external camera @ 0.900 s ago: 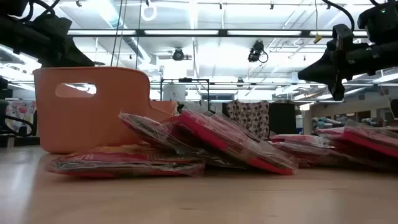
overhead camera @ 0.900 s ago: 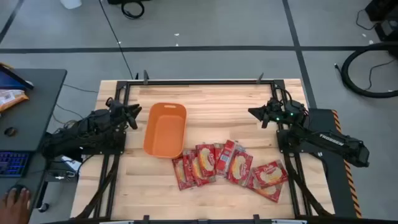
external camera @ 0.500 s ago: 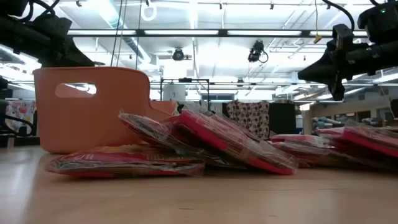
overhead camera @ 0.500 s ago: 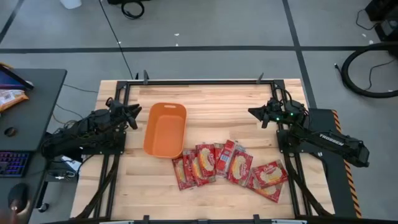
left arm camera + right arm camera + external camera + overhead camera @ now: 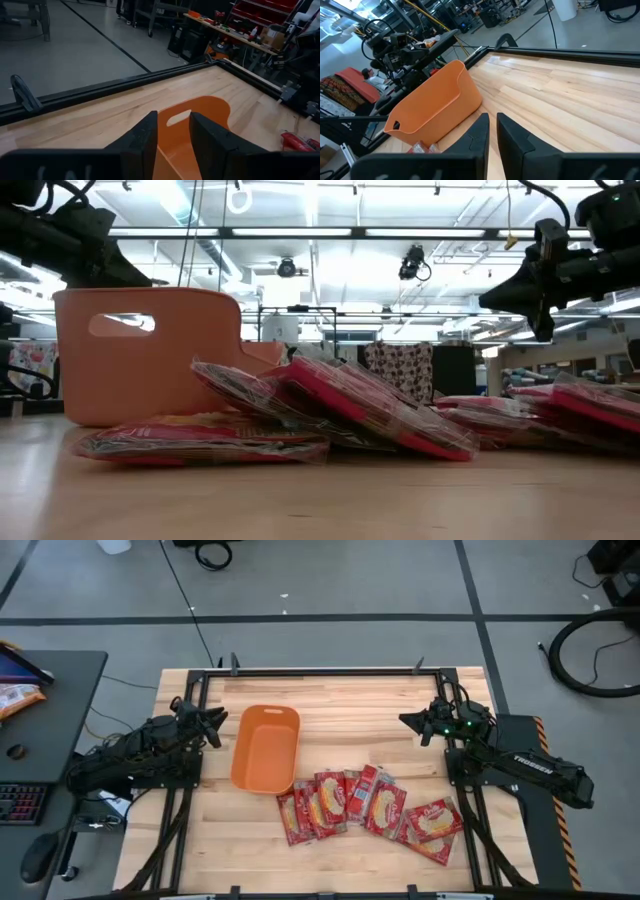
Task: Sort popcorn bags into baskets
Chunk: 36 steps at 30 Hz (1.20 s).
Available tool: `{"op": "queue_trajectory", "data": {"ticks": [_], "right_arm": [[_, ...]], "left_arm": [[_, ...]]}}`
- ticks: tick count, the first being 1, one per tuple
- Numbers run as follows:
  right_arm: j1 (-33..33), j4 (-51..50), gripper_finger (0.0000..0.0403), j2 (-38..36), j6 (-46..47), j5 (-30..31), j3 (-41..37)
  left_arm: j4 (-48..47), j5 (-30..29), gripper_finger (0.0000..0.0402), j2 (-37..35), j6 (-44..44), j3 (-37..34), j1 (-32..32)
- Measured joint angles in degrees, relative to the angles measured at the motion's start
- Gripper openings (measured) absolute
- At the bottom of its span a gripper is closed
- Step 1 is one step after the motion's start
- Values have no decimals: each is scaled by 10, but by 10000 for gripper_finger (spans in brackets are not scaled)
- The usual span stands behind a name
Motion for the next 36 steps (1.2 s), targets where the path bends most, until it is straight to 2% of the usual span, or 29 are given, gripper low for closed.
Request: {"op": "queue_trajectory", "data": {"ticks": [26, 36], "right_arm": [[0, 0, 40, 0, 0, 0, 0], [0, 0, 40, 0, 0, 0, 0]], "left_arm": [[2, 0, 117, 0, -1, 0, 0], [100, 0, 117, 0, -5, 0, 0]]}}
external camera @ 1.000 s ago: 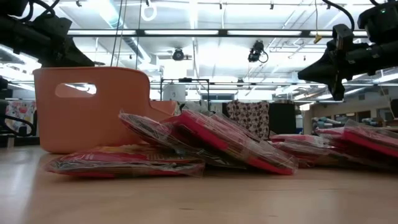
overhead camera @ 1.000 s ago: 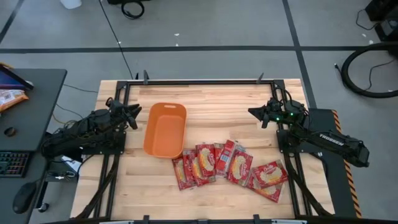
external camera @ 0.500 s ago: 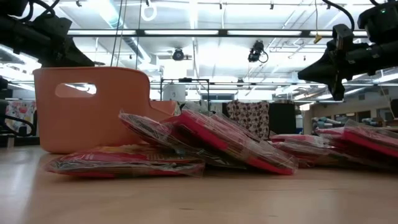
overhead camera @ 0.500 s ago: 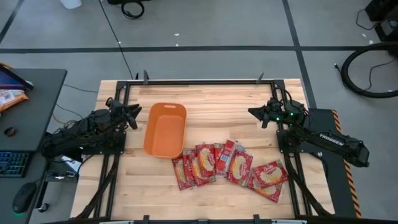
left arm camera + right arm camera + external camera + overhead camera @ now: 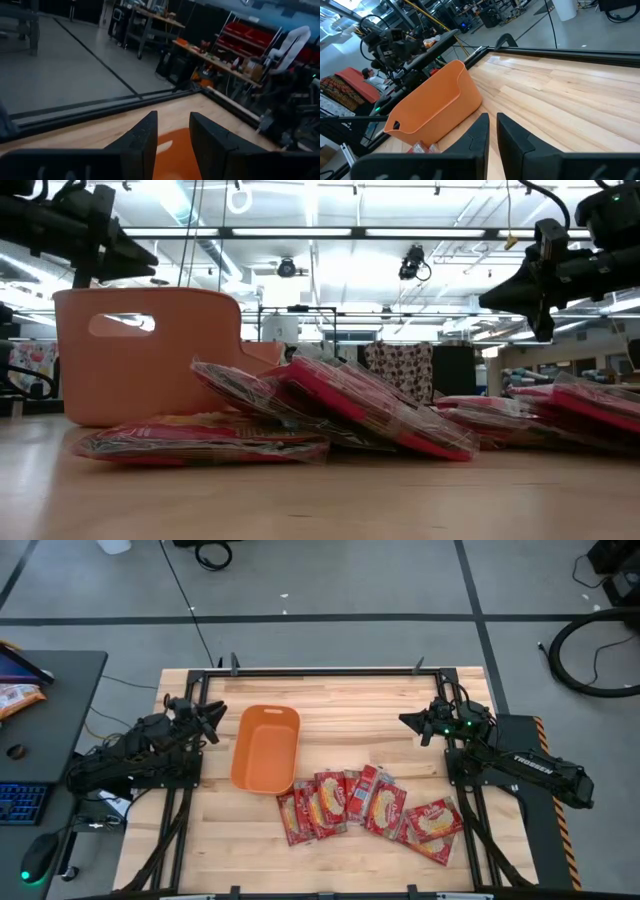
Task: Sort popcorn bags into baskets
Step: Put the red popcorn bag into the orange bin
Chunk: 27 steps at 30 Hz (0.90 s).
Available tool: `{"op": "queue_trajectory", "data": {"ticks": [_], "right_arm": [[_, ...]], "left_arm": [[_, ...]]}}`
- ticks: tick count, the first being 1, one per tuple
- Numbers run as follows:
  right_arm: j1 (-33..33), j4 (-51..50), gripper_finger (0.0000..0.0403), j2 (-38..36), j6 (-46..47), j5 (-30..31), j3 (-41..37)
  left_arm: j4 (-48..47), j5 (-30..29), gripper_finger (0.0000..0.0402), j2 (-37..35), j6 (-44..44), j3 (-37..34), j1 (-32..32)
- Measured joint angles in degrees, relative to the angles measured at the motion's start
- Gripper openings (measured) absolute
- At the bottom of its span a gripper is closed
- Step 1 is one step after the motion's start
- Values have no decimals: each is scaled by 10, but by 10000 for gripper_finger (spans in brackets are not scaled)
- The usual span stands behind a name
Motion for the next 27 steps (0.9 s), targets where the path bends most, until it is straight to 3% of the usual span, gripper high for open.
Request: {"op": "queue_trajectory", "data": {"ticks": [9, 12, 17, 27], "right_arm": [[0, 0, 40, 0, 0, 0, 0], [0, 0, 39, 0, 0, 0, 0], [0, 0, 40, 0, 0, 0, 0], [0, 0, 40, 0, 0, 0, 0]], "left_arm": [[65, 7, 117, 1, 0, 0, 0], [112, 96, 117, 7, 6, 0, 0], [198, 274, 117, 77, 4, 0, 0], [266, 334, 117, 253, 14, 0, -38]]}}
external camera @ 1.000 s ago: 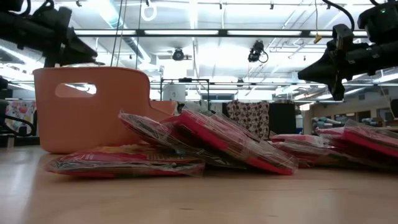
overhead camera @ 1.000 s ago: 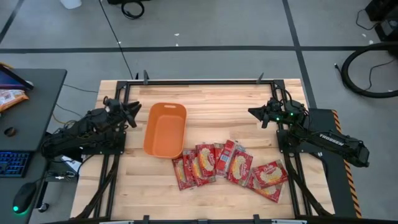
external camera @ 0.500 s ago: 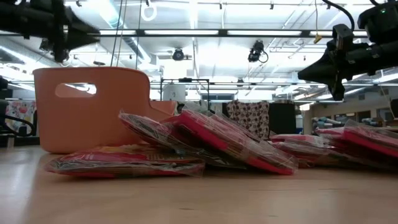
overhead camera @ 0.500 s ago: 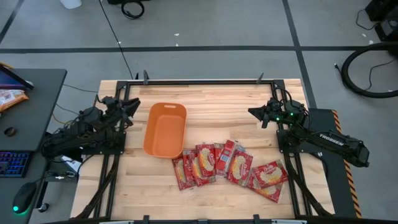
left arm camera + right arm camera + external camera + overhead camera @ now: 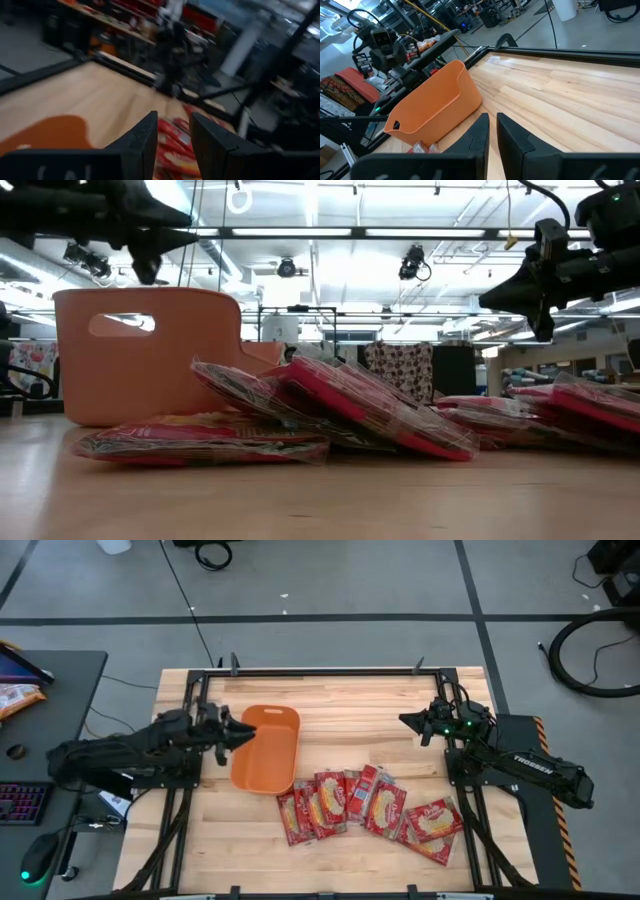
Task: Sort popcorn bags into baskets
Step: Put the red popcorn bag into the orange bin
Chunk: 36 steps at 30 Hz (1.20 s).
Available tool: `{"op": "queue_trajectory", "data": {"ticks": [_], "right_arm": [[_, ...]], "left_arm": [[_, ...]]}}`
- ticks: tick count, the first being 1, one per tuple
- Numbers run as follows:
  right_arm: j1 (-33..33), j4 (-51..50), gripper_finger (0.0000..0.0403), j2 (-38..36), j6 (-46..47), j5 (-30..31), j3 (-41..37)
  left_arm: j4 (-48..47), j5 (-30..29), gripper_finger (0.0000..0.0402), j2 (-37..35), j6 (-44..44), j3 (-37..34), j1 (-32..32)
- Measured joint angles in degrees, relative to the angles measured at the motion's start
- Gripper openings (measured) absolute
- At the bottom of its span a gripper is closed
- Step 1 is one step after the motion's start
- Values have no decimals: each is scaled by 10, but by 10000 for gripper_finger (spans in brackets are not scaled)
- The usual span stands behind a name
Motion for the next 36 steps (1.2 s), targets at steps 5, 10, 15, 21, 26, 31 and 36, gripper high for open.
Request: {"op": "queue_trajectory", "data": {"ticks": [5, 10, 15, 21, 26, 31, 36], "right_arm": [[0, 0, 40, 0, 0, 0, 0], [0, 0, 40, 0, 0, 0, 0], [0, 0, 40, 0, 0, 0, 0], [0, 0, 40, 0, 0, 0, 0], [0, 0, 40, 0, 0, 0, 0], [0, 0, 40, 0, 0, 0, 0], [0, 1, 40, 0, 0, 0, 0]], "left_arm": [[40, 43, 117, 81, 36, 10, -36], [40, 27, 117, 165, 51, 50, -81], [38, 22, 117, 242, 51, 101, -121], [-23, -12, 117, 327, 58, 178, -178], [-105, -81, 117, 391, 96, 240, -239], [-162, -166, 117, 452, 119, 292, -300], [-254, -241, 129, 505, 126, 361, -345]]}}
